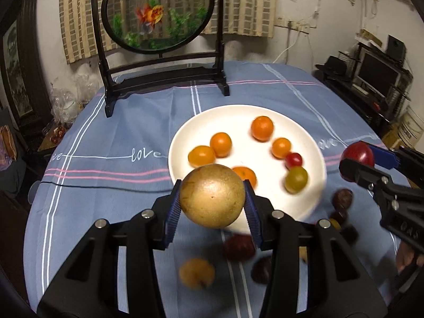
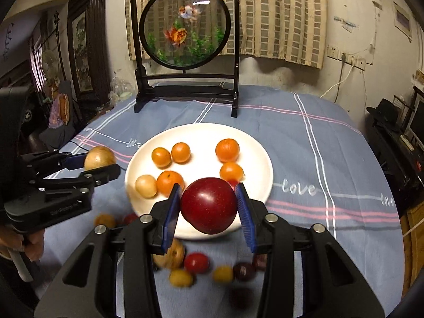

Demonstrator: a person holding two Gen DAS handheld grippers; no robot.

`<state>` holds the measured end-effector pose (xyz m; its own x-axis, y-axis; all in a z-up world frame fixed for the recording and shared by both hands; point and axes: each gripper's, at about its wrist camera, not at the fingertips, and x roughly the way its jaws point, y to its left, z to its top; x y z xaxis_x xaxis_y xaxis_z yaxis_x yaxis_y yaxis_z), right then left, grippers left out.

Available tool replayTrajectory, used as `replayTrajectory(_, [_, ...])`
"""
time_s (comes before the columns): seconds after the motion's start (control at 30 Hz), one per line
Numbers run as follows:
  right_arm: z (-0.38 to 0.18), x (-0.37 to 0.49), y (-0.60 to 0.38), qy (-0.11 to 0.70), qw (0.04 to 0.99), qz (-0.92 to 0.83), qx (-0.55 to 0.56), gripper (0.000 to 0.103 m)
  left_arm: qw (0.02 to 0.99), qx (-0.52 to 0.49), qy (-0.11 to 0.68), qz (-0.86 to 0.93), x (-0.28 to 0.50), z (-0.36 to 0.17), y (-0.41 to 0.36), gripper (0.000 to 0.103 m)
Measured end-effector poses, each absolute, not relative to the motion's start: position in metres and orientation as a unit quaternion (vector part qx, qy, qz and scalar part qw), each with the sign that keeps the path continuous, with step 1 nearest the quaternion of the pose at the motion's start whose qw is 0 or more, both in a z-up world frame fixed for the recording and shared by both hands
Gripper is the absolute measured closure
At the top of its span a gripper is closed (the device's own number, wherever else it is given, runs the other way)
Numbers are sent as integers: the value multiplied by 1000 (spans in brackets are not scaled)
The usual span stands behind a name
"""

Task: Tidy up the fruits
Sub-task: 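Carry both fruits over the white plate and open both tools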

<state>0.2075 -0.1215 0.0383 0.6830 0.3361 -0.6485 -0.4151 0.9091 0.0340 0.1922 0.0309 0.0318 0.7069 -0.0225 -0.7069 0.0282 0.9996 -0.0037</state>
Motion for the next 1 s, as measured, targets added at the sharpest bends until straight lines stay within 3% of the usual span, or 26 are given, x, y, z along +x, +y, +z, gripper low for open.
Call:
replayTrajectory(0.3, [5, 274, -99, 402, 894, 196, -29, 61, 907, -26, 420, -8, 252, 1, 38, 58])
replayTrajectory(0.73, [-23, 313, -80, 456, 871, 185, 13, 59, 898, -38, 438, 8, 278, -20, 51, 56])
replayTrajectory(0.8, [-22, 313, -82, 453, 872, 185, 18, 53, 899, -44, 435, 7, 279, -18, 52, 47])
replayTrajectory(1.0, [-14, 302, -95, 441, 878, 184, 26, 50, 909, -45, 413, 3, 267, -1, 50, 40])
